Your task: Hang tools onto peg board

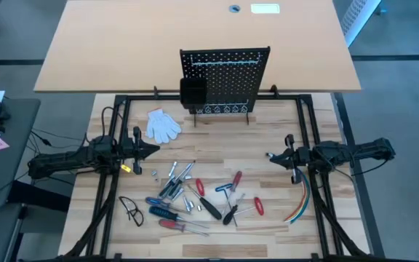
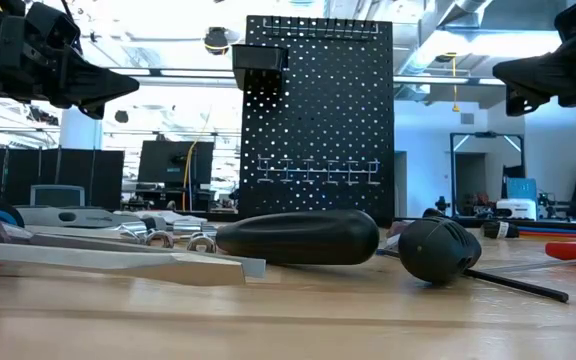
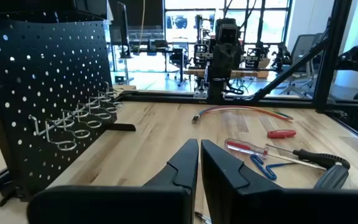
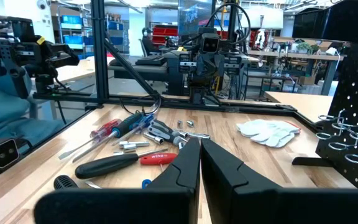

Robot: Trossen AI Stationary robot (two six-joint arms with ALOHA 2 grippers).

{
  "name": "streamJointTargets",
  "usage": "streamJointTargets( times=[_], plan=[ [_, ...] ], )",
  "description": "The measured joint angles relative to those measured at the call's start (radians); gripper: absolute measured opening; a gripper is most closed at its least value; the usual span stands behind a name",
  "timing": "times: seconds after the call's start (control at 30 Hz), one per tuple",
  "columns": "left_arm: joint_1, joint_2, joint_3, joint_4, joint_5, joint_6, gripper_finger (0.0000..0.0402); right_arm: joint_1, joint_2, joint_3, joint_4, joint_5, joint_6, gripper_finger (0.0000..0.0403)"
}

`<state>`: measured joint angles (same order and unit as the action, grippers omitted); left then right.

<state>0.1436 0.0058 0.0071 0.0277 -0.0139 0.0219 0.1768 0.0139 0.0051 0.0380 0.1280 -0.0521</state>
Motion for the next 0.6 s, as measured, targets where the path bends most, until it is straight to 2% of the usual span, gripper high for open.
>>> streamJointTargets(
  times=[0.6],
  plan=[
    [0.000,0.000,0.000,0.000,0.000,0.000,0.0016,0.000,0.000,0.000,0.012,0.001,0.000,0.0022]
  ],
)
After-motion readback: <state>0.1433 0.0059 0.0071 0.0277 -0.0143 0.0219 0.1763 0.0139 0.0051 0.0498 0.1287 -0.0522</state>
